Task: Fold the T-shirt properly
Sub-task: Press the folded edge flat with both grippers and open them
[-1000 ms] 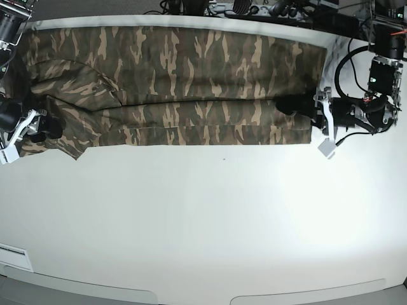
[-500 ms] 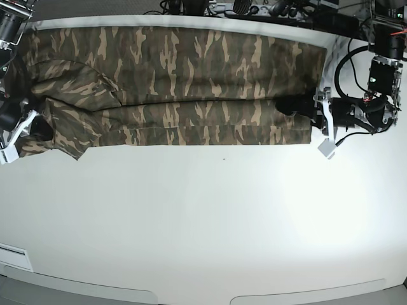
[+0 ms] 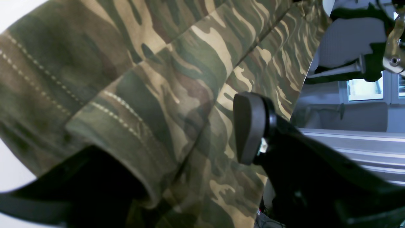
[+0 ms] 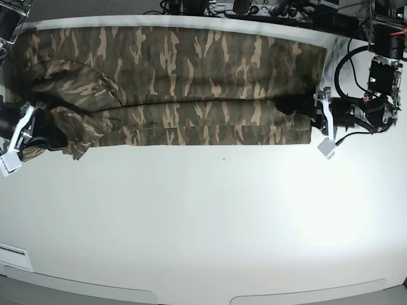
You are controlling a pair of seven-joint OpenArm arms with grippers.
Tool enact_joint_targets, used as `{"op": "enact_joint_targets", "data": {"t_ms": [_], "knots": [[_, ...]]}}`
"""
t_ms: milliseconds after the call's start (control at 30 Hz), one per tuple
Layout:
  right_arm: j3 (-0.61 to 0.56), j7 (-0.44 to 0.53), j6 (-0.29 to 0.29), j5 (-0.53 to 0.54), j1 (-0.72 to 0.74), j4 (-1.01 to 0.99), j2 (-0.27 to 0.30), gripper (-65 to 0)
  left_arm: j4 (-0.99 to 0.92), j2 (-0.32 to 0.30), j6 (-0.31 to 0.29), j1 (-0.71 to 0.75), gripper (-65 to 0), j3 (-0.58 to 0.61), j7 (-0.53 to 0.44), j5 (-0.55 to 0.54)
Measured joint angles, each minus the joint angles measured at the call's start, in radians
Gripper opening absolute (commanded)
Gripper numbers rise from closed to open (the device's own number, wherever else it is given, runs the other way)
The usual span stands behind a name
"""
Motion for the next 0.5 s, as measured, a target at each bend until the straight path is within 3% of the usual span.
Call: {"op": "enact_joint_targets", "data": {"t_ms": [200, 500], "knots": [[0.000, -0.006, -0.001, -0.014, -0.084, 0.030, 0.051, -65.0, 0.000, 0.000, 0.000, 0.000, -31.0, 0.000, 0.000, 0.000], [0.000, -0.002, 0.000, -0.009, -0.218, 0.031, 0.060, -65.0, 0.000, 0.000, -0.005, 0.000, -31.0, 0.000, -0.003, 0.001]]}}
